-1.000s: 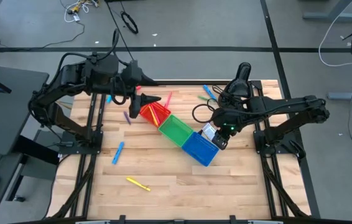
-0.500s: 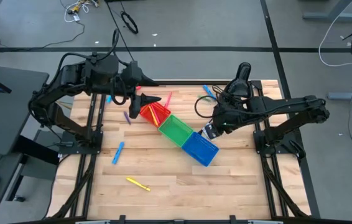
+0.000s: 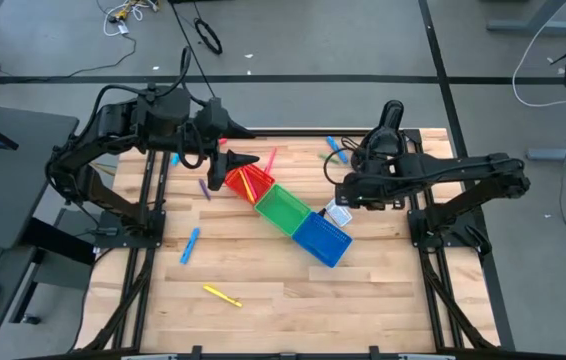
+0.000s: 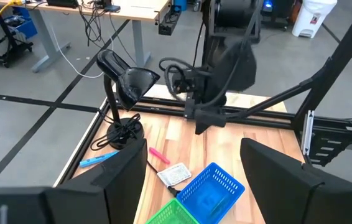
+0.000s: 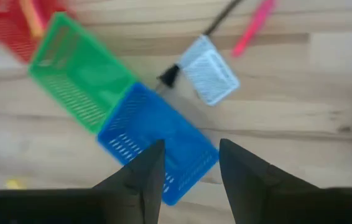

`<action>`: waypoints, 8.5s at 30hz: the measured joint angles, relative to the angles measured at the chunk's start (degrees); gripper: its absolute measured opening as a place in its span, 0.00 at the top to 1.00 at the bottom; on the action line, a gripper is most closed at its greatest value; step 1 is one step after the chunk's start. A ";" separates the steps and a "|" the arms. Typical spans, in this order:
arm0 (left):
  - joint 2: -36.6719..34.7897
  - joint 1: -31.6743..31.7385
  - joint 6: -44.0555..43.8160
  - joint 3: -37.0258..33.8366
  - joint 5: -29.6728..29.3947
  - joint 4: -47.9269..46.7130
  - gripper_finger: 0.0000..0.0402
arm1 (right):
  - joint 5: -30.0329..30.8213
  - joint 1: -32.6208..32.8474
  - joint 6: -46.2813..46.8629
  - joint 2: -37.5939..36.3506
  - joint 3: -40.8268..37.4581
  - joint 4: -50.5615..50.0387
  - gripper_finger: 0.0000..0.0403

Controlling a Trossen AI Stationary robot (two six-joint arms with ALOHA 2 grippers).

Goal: Pick & Place Markers
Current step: Put the pink pen into the blue bin, then put the purple pen into the blue bin

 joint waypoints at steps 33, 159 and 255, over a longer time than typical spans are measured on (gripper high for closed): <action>0.00 0.00 1.53 0.00 0.01 -0.10 0.34 | 2.05 -15.34 10.90 0.09 -29.09 27.28 0.52; 0.02 0.02 -24.45 -0.02 -4.73 5.29 0.34 | -21.42 -9.74 -129.67 -4.53 -1.07 18.36 0.96; 3.19 -0.09 -23.98 -0.02 7.58 6.55 0.34 | -16.03 0.91 -196.93 21.36 -17.69 41.84 0.65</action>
